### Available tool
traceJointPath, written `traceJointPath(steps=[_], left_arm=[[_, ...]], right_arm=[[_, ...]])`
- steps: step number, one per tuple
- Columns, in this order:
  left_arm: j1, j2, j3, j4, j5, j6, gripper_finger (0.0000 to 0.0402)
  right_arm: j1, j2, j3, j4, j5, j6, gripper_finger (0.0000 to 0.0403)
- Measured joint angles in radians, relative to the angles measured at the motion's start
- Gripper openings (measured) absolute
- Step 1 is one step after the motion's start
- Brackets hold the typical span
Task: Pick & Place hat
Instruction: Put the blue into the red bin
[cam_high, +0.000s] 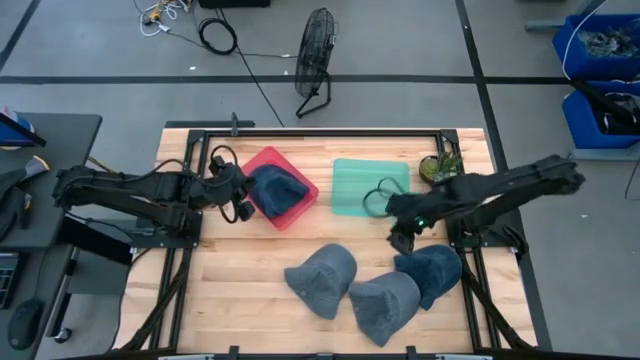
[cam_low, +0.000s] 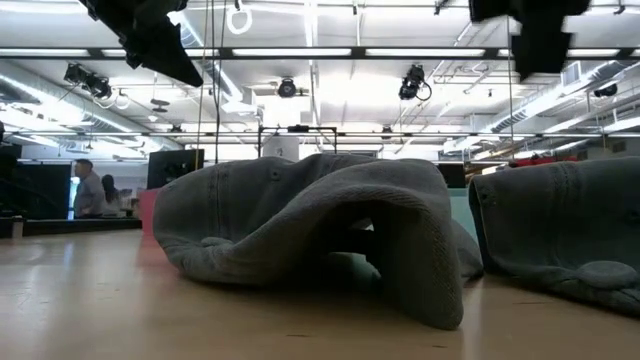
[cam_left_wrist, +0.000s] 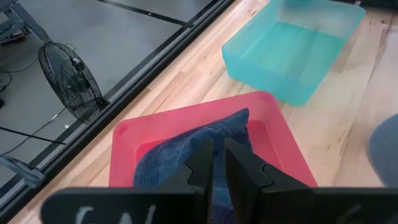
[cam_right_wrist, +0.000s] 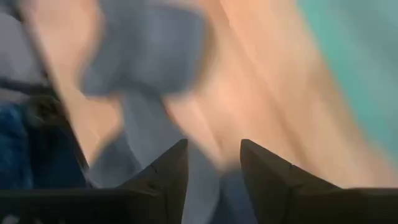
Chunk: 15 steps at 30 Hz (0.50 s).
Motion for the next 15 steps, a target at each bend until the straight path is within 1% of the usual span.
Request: traceJointPath(steps=[3,6,11,13,15], left_arm=[[0.0,0.0,0.0,0.0,0.0,0.0,0.0041],[0.0,0.0,0.0,-0.001,0.0,0.0,0.0041],[0.0,0.0,0.0,-0.007,0.0,0.003,0.0041],[0.0,0.0,0.0,-0.007,0.0,0.01,0.0041],[0.0,0.0,0.0,-0.007,0.0,0.011,0.0041]], right_arm=[[0.024,0.094,0.036,-0.137,-0.119,0.199,0.0151],[0.064,0.16,0.028,-0.225,-0.224,0.394,0.0151],[0.139,0.237,-0.011,-0.329,-0.323,0.587,0.0151],[0.165,0.259,-0.02,-0.335,-0.328,0.649,0.0151],[0.186,0.277,-0.031,-0.323,-0.307,0.701,0.0151]])
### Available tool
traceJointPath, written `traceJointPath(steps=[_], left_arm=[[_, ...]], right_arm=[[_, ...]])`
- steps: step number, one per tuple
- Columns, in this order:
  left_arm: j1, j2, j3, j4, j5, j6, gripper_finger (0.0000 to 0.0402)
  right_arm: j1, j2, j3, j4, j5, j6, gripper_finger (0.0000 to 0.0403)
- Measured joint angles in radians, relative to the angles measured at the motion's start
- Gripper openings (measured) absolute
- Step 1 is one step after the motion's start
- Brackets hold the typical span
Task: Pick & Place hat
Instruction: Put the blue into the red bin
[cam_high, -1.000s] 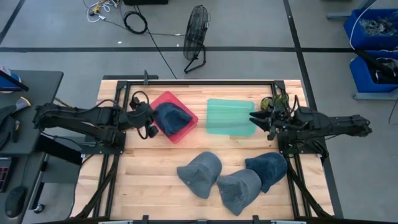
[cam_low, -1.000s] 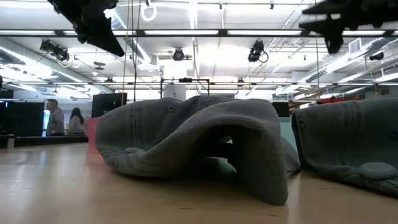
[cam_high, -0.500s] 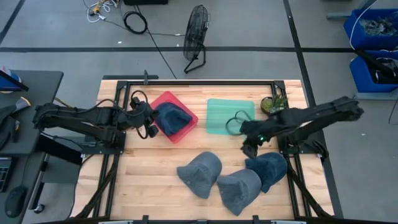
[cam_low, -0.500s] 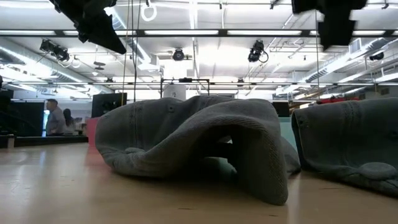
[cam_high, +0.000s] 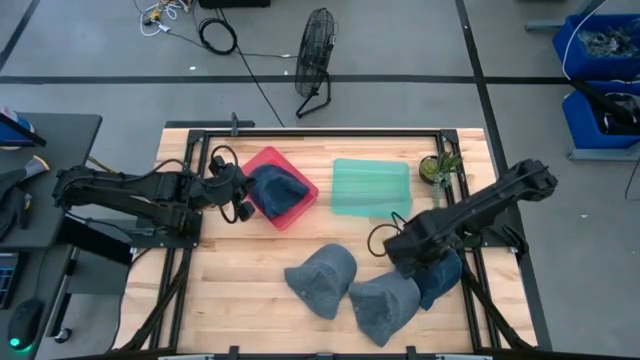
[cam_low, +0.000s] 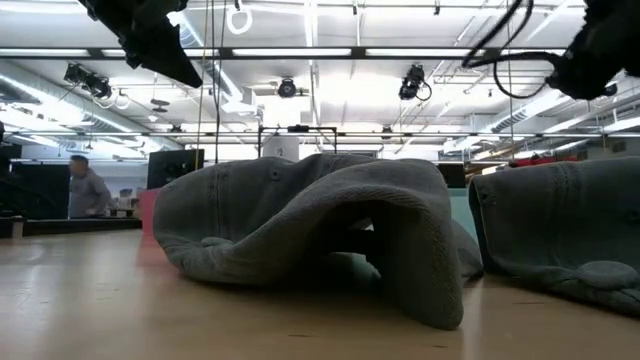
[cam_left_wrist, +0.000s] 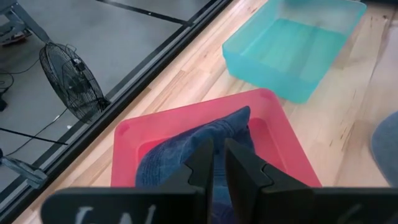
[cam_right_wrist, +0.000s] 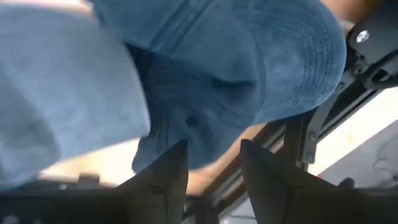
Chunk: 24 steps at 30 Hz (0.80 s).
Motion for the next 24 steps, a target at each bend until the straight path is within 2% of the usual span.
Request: traceJointPath(steps=[8,15,18,24], left_arm=[[0.0,0.0,0.0,-0.008,0.0,0.0,0.0041],[0.0,0.001,0.0,-0.019,0.0,0.0,0.0041],[0.0,0.001,0.0,-0.028,0.0,0.0,0.0041],[0.0,0.001,0.0,-0.04,0.0,-0.001,0.0041]], right_arm=[[0.051,0.036,-0.07,0.017,0.029,0.122,0.0151],[0.064,0.037,-0.139,0.027,0.007,0.16,0.014],[0.064,0.037,-0.144,0.047,0.002,0.167,0.011],[0.064,0.036,-0.144,0.11,0.029,0.129,0.0015]])
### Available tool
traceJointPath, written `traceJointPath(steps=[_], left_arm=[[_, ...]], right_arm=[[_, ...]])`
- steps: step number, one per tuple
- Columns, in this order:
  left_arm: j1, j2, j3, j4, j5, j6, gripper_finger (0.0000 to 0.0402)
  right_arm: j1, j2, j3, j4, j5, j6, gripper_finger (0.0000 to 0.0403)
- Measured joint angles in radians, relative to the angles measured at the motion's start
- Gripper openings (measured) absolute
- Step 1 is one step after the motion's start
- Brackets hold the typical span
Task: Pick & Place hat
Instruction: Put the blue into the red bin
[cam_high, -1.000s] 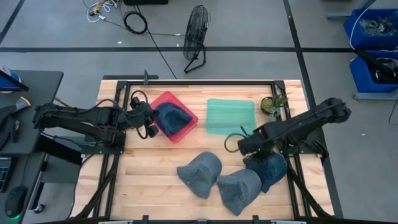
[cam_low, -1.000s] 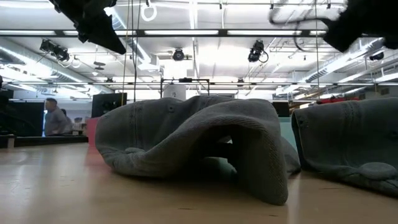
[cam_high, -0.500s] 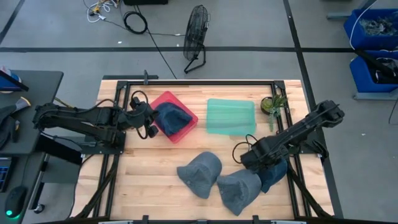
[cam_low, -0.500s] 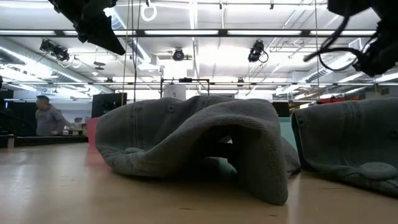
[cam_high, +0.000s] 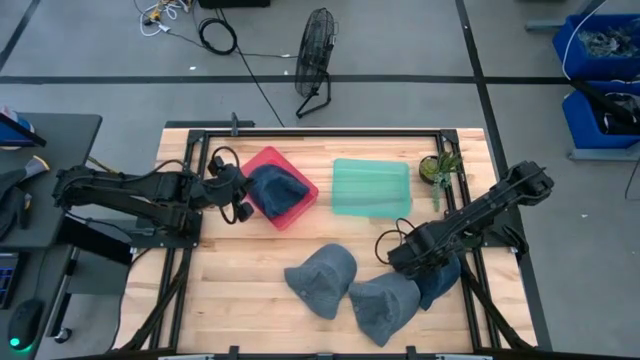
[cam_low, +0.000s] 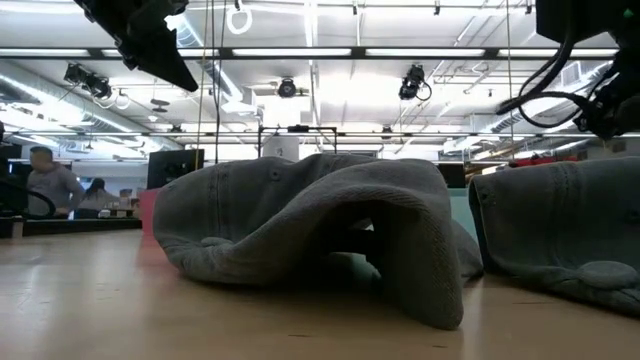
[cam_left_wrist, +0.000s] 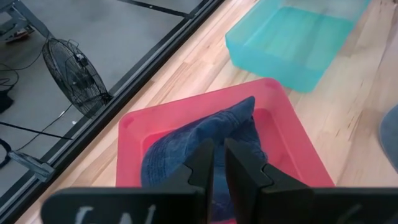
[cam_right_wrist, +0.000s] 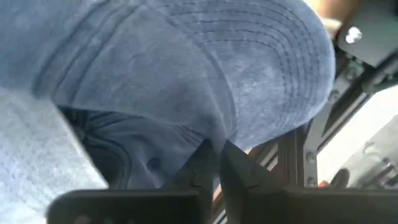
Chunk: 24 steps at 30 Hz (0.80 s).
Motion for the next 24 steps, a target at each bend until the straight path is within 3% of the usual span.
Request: traceJointPath(steps=[6,12,15,19,24], left_arm=[[0.0,0.0,0.0,-0.005,0.0,0.0,0.0041],[0.0,0.0,0.0,-0.002,0.0,0.0,0.0041],[0.0,0.0,0.0,0.013,0.0,-0.006,0.0041],[0.0,0.0,0.0,0.048,0.001,-0.015,0.0041],[0.0,0.006,0.0,0.163,0.055,0.067,0.0041]], right_arm=[[0.0,0.0,0.032,0.012,0.002,-0.087,0.0007],[-0.014,0.0,0.185,-0.046,0.04,-0.168,0.0004],[-0.021,0.0,0.284,-0.061,0.129,-0.219,0.0003],[-0.038,0.0,0.391,-0.031,0.329,-0.305,0.0002],[-0.096,-0.001,0.428,0.111,0.507,-0.449,0.0001]])
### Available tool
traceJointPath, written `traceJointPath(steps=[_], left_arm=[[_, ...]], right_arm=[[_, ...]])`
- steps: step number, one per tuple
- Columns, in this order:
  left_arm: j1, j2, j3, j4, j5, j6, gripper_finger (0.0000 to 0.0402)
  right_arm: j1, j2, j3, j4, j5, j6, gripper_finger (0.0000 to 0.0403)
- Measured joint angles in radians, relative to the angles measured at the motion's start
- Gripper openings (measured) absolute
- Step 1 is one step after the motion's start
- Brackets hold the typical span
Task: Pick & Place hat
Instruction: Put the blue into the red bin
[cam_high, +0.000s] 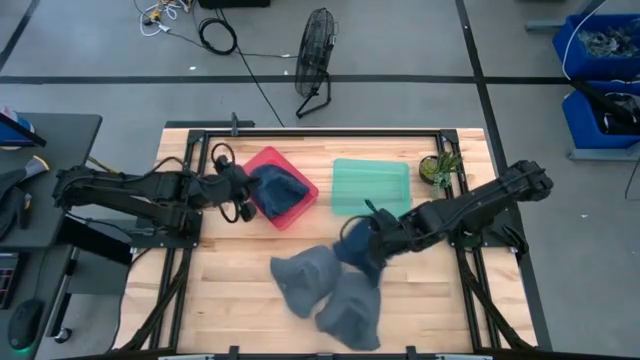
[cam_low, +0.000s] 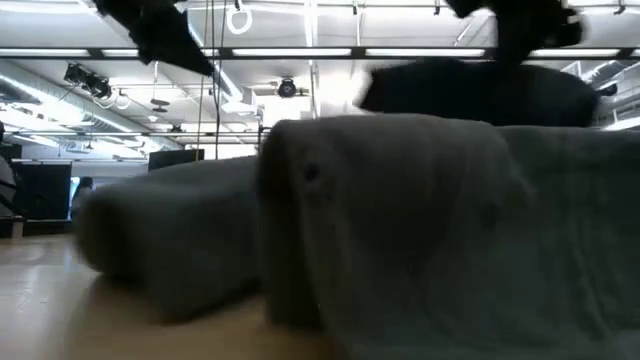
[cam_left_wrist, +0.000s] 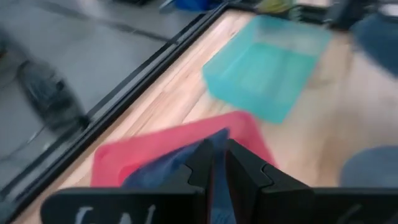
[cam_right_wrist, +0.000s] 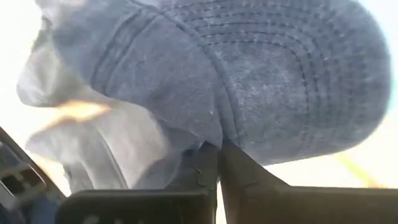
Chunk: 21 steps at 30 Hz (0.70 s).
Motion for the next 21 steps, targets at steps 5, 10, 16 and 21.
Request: traceJointPath(steps=[5,10,16,21], left_arm=[[-0.001,0.033,0.002,0.144,0.125,0.173,0.0042],[0.0,0.097,0.002,0.264,0.292,0.29,0.0048],[0.001,0.181,0.001,0.381,0.407,0.406,0.0097],[0.028,0.244,0.042,0.438,0.406,0.464,0.0148]], right_arm=[[-0.099,0.019,-0.021,0.173,0.036,-0.184,0.0001],[-0.205,0.074,-0.022,0.315,0.035,-0.336,0.0001],[-0.297,0.129,-0.022,0.438,-0.029,-0.456,0.0008],[-0.35,0.148,-0.022,0.466,-0.043,-0.501,0.0008]])
